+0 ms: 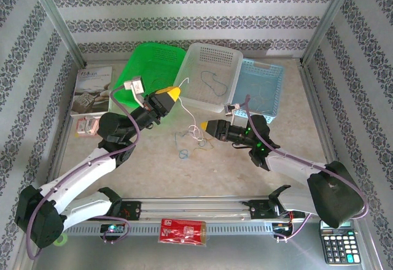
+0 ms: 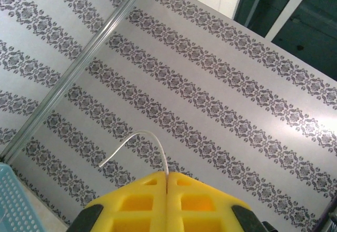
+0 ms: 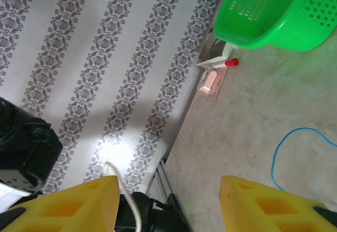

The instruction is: Untangle the cables

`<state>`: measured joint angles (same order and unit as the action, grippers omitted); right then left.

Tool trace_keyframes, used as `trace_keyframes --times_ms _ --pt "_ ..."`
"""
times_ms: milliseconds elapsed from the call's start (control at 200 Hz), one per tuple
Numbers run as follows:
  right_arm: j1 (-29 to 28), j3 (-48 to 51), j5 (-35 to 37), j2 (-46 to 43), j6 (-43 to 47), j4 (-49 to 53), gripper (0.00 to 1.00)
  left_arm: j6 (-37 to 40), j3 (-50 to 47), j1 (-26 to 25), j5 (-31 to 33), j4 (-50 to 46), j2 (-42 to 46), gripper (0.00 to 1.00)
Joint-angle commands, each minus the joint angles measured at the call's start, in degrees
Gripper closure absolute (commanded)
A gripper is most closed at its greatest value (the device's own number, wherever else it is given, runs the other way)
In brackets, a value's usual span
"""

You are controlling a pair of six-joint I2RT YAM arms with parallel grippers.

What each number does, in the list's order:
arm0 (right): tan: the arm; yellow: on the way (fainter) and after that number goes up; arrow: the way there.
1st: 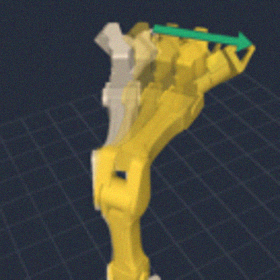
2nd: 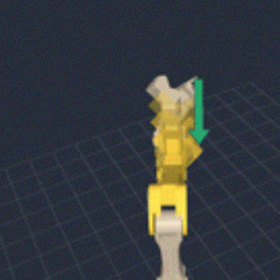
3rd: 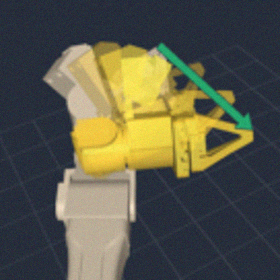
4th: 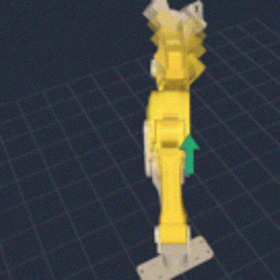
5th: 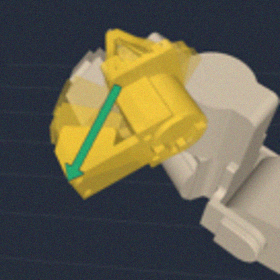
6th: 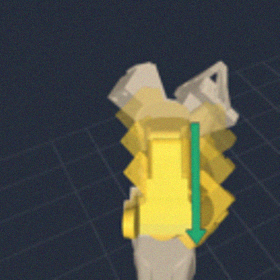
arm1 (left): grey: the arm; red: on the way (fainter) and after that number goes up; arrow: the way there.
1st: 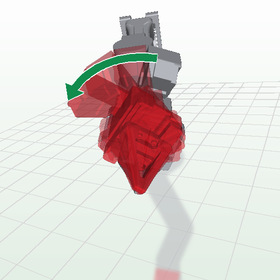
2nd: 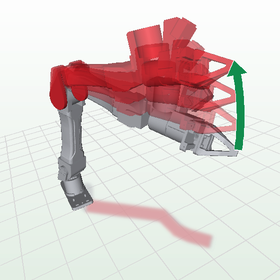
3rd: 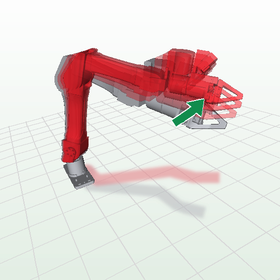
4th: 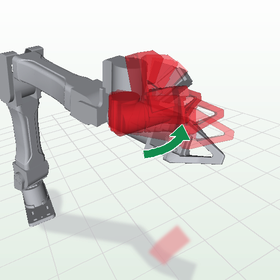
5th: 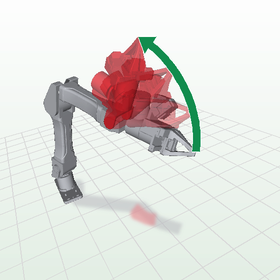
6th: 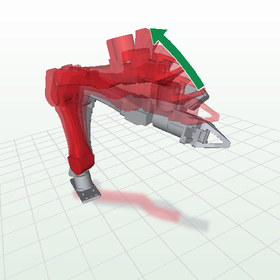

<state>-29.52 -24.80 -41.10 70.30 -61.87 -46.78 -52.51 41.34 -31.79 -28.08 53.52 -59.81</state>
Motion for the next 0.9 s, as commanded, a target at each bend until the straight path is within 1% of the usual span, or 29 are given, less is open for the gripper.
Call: trace_keyframes --times_ms 0,460,739,849,894 --pt "-0.8 -1.5 -2.2 -1.3 -1.7 -3.3 0.47 -0.5 0.7 1.2 -2.8 6.8 -1.1 1.0" --pt "-1.7 -2.8 -3.8 -1.1 -4.2 -5.5 0.51 -3.8 4.0 3.1 -5.2 14.4 -6.6 1.0" --pt "-1.9 -3.0 -3.5 0.5 -4.2 -6.5 0.5 -4.8 5.4 3.3 -5.4 16.0 -8.3 1.0" --pt "-2.1 -3.4 -3.9 1.3 -4.4 -7.3 0.51 -5.1 5.9 3.3 -5.3 16.5 -8.8 1.0" --pt "-2.2 -3.6 -3.9 1.6 -4.5 -7.4 0.53 -5.2 6.0 3.4 -5.2 16.8 -9.0 1.0"
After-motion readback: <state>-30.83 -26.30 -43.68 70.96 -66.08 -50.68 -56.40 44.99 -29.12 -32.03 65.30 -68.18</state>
